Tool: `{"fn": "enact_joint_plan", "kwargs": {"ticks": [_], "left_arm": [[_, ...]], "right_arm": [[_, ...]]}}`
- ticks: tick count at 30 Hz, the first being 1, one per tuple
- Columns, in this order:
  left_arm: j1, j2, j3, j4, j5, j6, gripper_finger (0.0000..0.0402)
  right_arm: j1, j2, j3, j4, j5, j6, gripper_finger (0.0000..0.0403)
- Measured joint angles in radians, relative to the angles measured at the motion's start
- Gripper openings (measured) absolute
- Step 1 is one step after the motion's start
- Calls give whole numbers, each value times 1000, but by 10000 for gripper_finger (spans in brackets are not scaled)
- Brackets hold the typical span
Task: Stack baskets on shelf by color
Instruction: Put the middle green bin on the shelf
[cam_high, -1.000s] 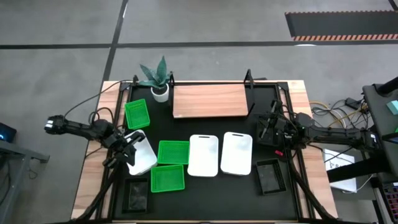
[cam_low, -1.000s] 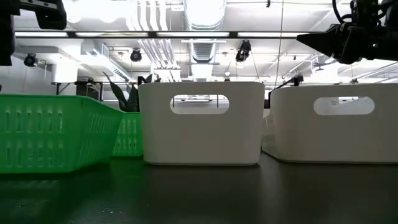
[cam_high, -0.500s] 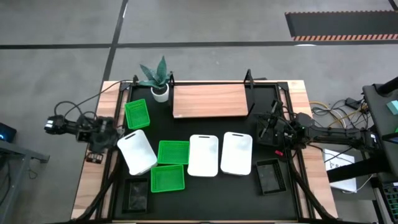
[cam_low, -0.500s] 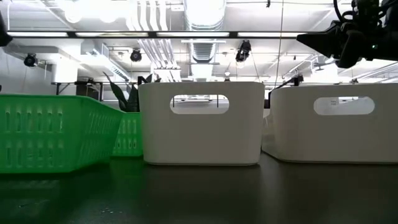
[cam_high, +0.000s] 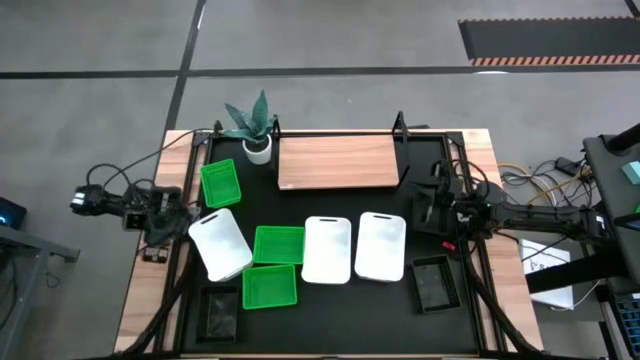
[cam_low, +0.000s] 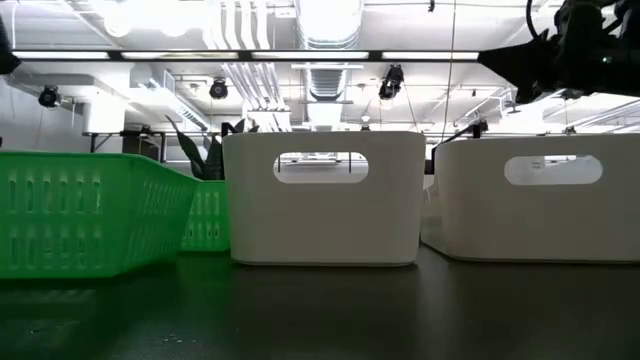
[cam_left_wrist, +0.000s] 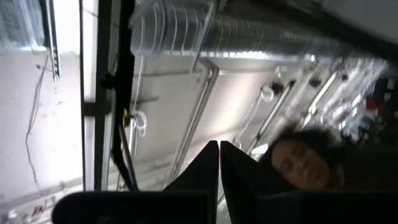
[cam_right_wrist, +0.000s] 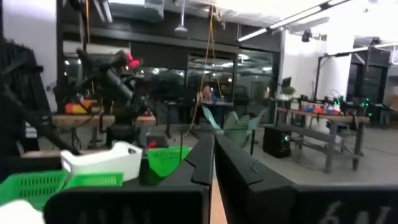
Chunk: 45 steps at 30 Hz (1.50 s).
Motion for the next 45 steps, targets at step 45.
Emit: {"fn": "enact_joint_plan", "kwargs": {"ticks": [45], "left_arm": [[2,838,772,-1615,-824,-907,0]], "right_arm": [[0,282,468,-275,-1,-158,9]]}}
